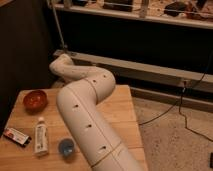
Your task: Drag the pepper across the table
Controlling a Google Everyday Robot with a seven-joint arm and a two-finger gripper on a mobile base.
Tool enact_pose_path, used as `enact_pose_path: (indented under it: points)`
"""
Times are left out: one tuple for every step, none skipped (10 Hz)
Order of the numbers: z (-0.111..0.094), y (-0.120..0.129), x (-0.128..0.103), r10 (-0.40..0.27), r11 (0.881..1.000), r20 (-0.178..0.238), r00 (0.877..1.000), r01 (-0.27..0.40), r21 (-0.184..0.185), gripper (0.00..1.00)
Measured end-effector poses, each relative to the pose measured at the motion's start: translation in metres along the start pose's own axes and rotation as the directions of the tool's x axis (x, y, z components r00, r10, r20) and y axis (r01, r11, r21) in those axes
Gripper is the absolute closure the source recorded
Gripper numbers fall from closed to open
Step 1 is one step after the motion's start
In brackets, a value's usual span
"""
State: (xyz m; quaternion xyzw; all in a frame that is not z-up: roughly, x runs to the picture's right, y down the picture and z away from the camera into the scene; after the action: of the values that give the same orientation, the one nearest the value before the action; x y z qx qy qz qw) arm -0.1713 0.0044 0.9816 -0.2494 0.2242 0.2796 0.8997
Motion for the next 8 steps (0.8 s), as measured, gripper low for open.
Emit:
enact_pose_path:
  points:
    - [-0.002, -0.002, -0.004, 0.008, 1.000, 0.007, 1.000, -0.008, -0.001, 1.00]
    - [-0.005, -0.004, -0.008, 0.017, 1.000, 0.014, 1.000, -0.017, -0.001, 1.00]
    - [-0.007, -0.006, -0.012, 0.026, 1.000, 0.020, 0.999, -0.026, -0.002, 1.00]
    - [-0.007, -0.008, -0.014, 0.032, 0.999, 0.023, 0.999, -0.032, -0.004, 1.00]
    - [-0.008, -0.009, -0.017, 0.040, 0.999, 0.028, 0.999, -0.039, -0.007, 0.99]
    - [-0.008, -0.009, -0.022, 0.047, 0.999, 0.036, 0.998, -0.046, -0.015, 0.94]
    - [-0.008, -0.008, -0.027, 0.052, 0.998, 0.045, 0.998, -0.051, -0.023, 0.85]
    - [-0.009, -0.007, -0.031, 0.057, 0.998, 0.053, 0.997, -0.056, -0.029, 0.77]
